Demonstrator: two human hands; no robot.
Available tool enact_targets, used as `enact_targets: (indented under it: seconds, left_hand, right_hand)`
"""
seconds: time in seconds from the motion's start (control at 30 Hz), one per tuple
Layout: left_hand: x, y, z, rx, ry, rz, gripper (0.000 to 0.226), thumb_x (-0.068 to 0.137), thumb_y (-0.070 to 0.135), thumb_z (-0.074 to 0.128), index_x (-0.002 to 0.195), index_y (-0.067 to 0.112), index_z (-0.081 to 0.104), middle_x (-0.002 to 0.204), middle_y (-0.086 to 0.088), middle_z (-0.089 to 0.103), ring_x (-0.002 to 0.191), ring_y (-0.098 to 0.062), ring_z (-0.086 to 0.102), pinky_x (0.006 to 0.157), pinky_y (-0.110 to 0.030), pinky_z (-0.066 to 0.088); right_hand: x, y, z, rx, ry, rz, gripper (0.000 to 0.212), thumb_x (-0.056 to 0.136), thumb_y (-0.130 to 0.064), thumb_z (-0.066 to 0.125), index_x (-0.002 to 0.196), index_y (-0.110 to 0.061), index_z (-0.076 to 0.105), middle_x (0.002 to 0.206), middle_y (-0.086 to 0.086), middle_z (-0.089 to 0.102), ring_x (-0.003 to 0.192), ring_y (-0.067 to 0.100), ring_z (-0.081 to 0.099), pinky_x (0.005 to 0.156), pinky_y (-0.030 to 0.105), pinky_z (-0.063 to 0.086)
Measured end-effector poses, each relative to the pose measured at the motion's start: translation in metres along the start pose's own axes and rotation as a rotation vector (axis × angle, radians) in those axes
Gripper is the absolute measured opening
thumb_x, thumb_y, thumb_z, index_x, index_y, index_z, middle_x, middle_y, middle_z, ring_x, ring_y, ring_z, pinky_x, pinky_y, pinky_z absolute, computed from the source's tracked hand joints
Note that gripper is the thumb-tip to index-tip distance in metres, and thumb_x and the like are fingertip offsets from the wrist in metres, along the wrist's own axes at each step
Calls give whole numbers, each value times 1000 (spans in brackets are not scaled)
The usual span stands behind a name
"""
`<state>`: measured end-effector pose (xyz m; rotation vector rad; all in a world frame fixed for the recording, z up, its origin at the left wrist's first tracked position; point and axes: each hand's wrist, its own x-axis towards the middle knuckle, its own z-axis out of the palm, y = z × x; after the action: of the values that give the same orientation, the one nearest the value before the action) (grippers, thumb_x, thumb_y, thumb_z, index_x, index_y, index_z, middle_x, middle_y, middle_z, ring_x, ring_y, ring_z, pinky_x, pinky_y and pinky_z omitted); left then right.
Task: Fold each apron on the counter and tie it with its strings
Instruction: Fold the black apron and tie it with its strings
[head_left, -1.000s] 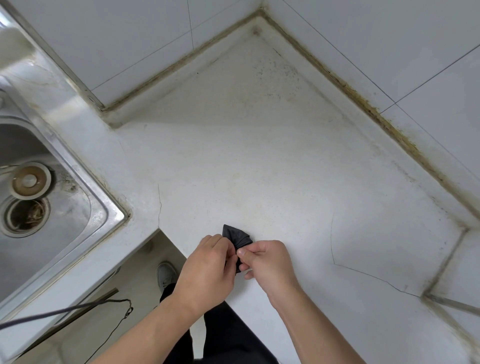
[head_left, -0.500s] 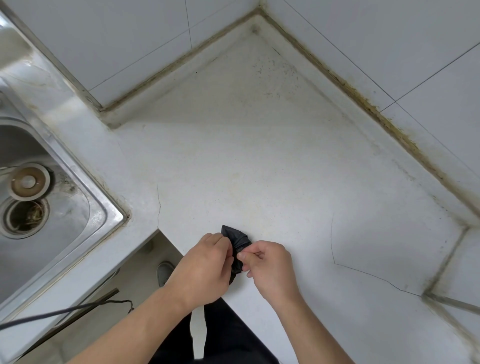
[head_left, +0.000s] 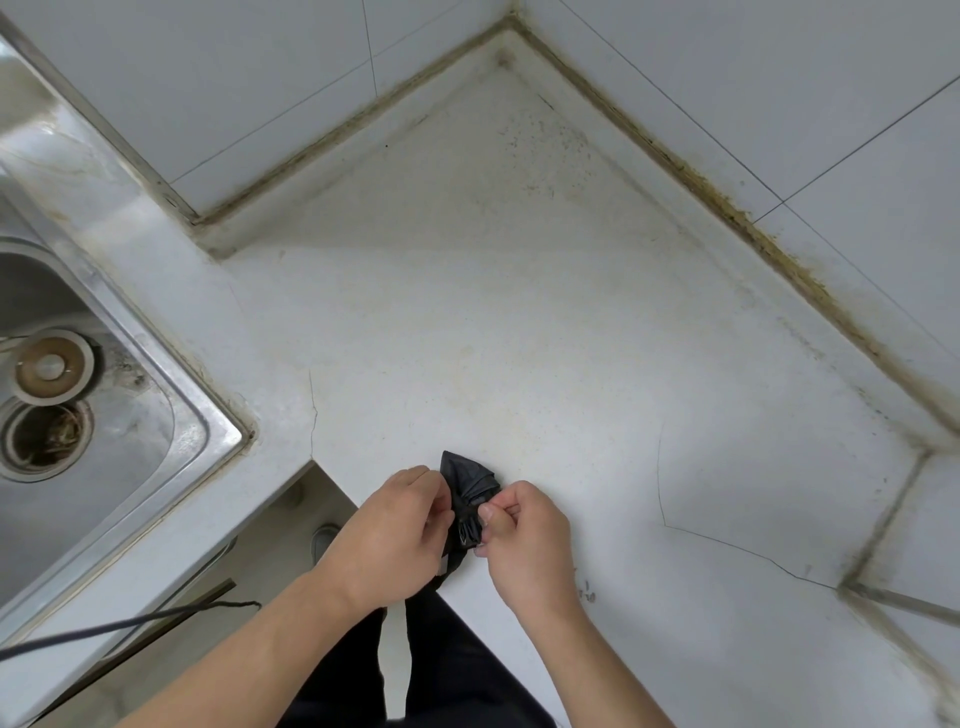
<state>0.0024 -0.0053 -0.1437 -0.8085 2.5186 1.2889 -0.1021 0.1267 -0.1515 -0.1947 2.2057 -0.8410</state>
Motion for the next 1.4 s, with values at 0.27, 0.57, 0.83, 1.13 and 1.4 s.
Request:
enact_targets:
  seconds: [0.27,0.57,0.83,1.13,1.4]
  left_hand:
    - [2,13,-13,-395,65,-458,15,105,38,54,99,28,64,97,7,70,86,-14,71,86,-35,56]
    - [-3,29,-30,-620,-126,-287,44,98,8,63,132,36,64,115,6,71,92,-18,75,78,-34,64]
    - [-40,59,-80,-659,278,-280,29,97,0,52,91,15,75,90,2,78,90,-11,73,88,-26,55]
    - [-88,67,-119,-1228,541,-296,33,98,-3,50,69,6,63,73,-17,54,78,-32,59,88,-40,52]
    - [-148,65,-161,-1127,608,-211,14,81,20,60,73,8,60,68,-9,25,67,-24,26,70,-38,26]
  right_hand:
    - [3,-6,-15,-25,-72,20,16,102,-19,59,89,-27,61,91,-7,68,83,8,64,72,20,49]
    - [-7,-30,-29,287,-2,31,12,104,-16,57,96,-15,66,85,5,76,76,22,75,84,49,62]
    - [-26,-77,-44,354,-76,-26,15,107,-12,52,99,-6,64,80,6,77,70,28,74,75,45,64]
    - [-54,-118,-26,159,-164,-136,15,105,-18,53,93,-13,61,66,1,66,53,16,59,59,38,52]
    - [-109,-182,-17,-177,-751,-821,74,84,-17,74,146,-47,45,145,-27,45,138,-5,42,111,11,36]
